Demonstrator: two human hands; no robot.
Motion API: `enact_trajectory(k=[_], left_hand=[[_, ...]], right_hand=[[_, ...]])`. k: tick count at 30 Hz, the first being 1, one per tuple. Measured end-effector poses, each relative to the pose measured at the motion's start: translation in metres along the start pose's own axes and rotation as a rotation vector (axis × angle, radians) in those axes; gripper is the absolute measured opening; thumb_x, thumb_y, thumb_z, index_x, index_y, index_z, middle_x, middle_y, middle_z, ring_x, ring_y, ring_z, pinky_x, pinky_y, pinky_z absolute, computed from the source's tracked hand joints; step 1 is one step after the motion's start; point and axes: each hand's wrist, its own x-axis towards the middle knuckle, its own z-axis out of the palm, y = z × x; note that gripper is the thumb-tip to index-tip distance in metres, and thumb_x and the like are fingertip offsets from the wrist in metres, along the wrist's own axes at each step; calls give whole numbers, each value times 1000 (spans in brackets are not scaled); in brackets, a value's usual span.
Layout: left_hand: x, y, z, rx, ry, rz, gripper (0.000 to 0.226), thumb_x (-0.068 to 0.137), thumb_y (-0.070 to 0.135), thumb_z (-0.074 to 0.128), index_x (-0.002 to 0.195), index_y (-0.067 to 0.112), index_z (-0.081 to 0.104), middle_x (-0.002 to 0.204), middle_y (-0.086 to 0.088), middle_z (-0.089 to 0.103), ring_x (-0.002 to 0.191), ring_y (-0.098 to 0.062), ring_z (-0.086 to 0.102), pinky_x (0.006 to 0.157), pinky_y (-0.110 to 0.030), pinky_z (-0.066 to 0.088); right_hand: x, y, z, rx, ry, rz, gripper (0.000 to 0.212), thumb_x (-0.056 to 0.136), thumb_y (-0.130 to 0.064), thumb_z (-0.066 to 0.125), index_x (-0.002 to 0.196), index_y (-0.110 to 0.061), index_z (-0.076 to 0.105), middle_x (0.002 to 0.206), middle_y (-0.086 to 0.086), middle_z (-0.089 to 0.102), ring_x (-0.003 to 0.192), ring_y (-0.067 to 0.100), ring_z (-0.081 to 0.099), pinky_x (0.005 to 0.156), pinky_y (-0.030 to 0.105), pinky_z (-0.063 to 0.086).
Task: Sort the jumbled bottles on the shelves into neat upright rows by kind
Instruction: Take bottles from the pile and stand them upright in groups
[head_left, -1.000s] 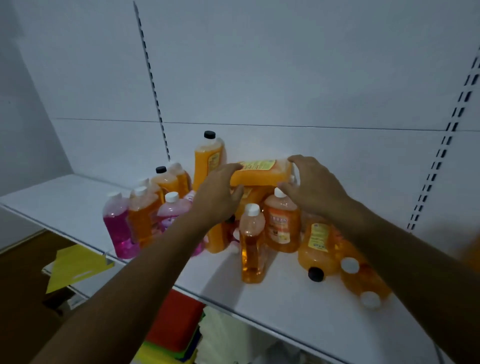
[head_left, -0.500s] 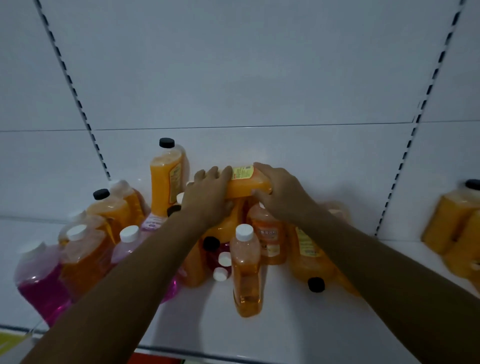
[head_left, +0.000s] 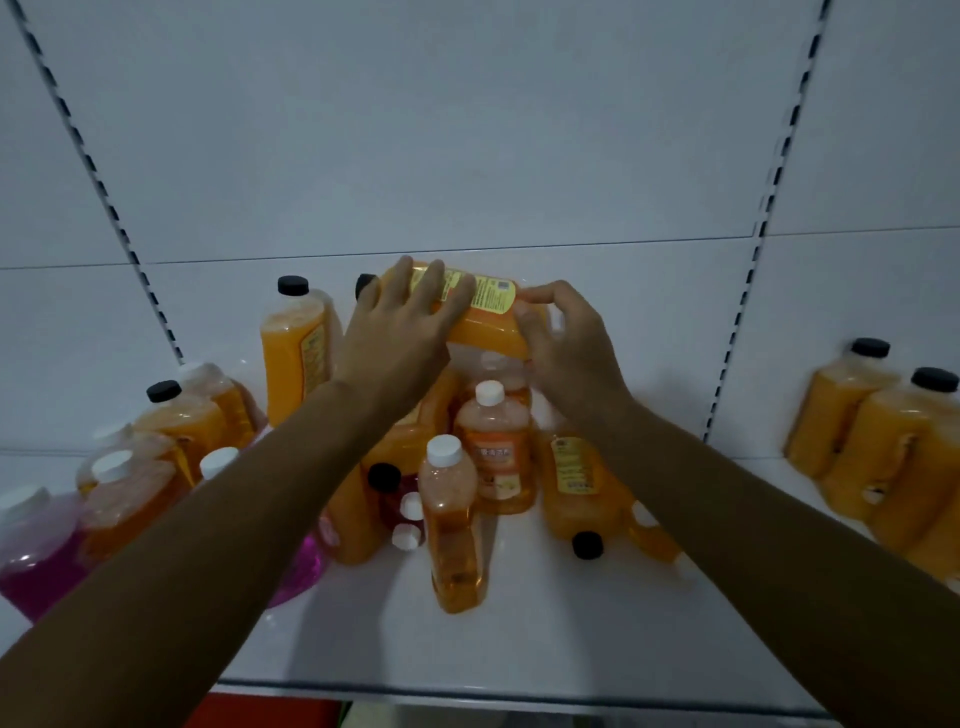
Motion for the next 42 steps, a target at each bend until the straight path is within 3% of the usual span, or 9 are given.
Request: enact_trajectory(k=[4,9,14,17,21,28,34,39,42], left_hand=[[18,27,-17,58,192,168,70,83,23,74,144,17,41,144,-22,44,135,-46,37,105,-60,35],[44,84,-27,-63,321,300,73,78,25,78,142,14,44,146,-23,41,135,-44,38,105,-57,35],[58,159,-30,-497,18,0,112,72,42,78,154,26,4,160,-19,8,132,-44,40,93,-55,48],[66,203,-30,-1001,-166,-19,118,77,23,80,153,24,-10,150,-9,38,100,-22,63,82,-40,56],[70,249,-27,-1543,-445,-223,114,81,4,73,152,31,-11,139,-9,45,105,-26,63,80,-46,59],[66,304,5,-1447,-346,-263,83,79,14,78,144,24,28,122,-5,56,102,-27,64,81,-49,58],[79,325,27,-1292,-268,-165,72,80,9,76,139,24,37,123,2,52,104,-16,56,78,-25,52],[92,336,52,-1250,-292,-201,70,78,9,76,136,23,41,126,-4,53,115,-26,53,97,-45,48],[104,339,64,-1312,-308,-151,72,78,8,75,137,31,42,131,-5,48,117,-26,52,97,-48,49]], right_hand=[[-10,-7,-42,266,88,222,27,96,-23,56,123,-23,49,94,-17,49,81,8,58,74,37,60],[-25,19,-116,712,17,565,58,90,-7,62,142,-14,37,125,13,56,99,33,64,69,41,59],[-67,62,-173,919,51,604,33,94,-6,55,126,-9,51,119,15,62,88,29,71,63,40,58],[-88,88,-196,944,92,637,38,95,-7,53,133,-12,49,124,13,62,100,30,68,72,42,59],[-111,115,-215,903,168,693,40,97,-7,50,136,-14,47,124,9,62,106,28,63,78,41,56],[-129,140,-223,549,179,820,27,97,-7,53,120,-21,57,124,4,62,110,25,59,90,38,50],[-120,146,-225,314,-1,798,14,94,-15,58,91,-28,61,117,8,64,112,26,56,98,39,45],[-101,158,-218,164,-142,730,24,96,-18,53,118,-29,52,113,-1,58,91,6,50,81,27,40],[-87,169,-214,120,-155,697,45,96,-18,53,139,-28,42,132,-1,52,107,13,49,87,28,38]])
